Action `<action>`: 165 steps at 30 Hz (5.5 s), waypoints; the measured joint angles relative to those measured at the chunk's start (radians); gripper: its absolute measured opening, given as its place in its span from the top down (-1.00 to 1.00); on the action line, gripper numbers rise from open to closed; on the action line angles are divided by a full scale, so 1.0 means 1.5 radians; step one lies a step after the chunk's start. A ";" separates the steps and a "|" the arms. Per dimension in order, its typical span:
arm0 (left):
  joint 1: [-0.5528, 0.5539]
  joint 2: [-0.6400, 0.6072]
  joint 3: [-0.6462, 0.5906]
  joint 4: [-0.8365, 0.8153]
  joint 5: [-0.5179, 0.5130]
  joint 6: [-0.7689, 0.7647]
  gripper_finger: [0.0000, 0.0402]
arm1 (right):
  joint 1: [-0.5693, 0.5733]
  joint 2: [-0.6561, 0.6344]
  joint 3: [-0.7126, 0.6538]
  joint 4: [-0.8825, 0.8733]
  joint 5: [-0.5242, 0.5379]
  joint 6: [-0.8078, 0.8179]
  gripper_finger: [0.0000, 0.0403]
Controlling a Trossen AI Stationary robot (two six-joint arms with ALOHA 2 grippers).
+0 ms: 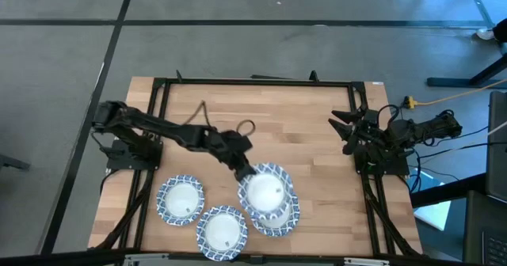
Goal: Nest bowls inside each other
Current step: Stack the blue patterned bowl on the blue patterned bowls
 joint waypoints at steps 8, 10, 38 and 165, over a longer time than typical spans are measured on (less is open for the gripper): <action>-0.059 0.126 0.092 0.030 0.003 -0.009 1.00 | 0.000 0.000 0.000 -0.009 0.000 0.033 0.10; -0.067 0.149 0.102 0.029 0.000 -0.021 1.00 | 0.000 0.000 0.000 -0.016 -0.007 0.048 0.10; -0.022 0.215 0.109 0.025 -0.025 0.040 0.22 | 0.000 -0.001 0.000 -0.073 -0.109 0.066 0.10; -0.183 0.003 -0.092 -0.575 -0.082 0.311 0.56 | 0.000 0.001 0.000 -0.096 -0.132 -0.004 0.10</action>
